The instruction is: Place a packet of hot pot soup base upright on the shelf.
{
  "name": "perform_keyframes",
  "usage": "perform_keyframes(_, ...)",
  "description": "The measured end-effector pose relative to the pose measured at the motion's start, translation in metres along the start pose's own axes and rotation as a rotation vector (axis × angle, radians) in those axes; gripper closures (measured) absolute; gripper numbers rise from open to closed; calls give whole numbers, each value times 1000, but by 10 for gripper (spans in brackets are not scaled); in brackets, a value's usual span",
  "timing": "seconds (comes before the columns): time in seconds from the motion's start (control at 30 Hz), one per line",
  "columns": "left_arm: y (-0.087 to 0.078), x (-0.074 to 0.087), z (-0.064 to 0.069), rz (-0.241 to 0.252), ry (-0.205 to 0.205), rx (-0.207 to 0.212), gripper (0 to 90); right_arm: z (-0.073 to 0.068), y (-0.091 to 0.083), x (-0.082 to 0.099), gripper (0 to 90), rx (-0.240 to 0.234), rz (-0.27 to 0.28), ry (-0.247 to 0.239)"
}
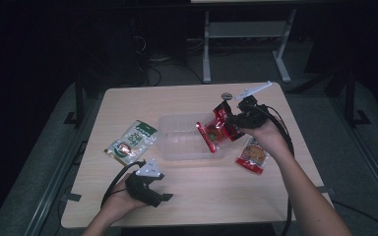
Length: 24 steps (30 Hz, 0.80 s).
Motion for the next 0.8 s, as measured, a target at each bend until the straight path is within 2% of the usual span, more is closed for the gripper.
perform_keyframes(0.1, 0, 0, 0, 4, -2, 1, 228, 0, 2, -2, 895, -3, -2, 10)
perform_keyframes(0.13, 0, 0, 1, 4, -2, 2, 228, -2, 3, -3, 891, -22, 6, 12)
perform_keyframes(0.17, -1, 0, 1, 5, -3, 1, 228, -2, 3, -3, 891, -22, 6, 12)
perform_keyframes(0.53, -1, 0, 0, -2, 0, -1, 228, -1, -1, -3, 793, -51, 29, 31)
perform_keyframes(0.73, -1, 0, 0, -2, 1, -1, 228, -1, -2, -2, 768, -67, 32, 35)
perform_keyframes(0.77, -1, 0, 0, -2, 1, -1, 228, -1, -2, -2, 768, -67, 32, 35)
perform_keyframes(0.8, -1, 0, -1, -2, 1, -3, 228, -1, -5, -2, 807, -71, 44, 43)
Point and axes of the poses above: each handheld gripper's, and its own axes: y roughly forward along the jaws, x roughly out of its underside, z roughly to its right, the point moved 8 cm from there along y, roughly forward along the jaws, and after that the axes turned 8 degrees about -z, right-handed, at the moved point
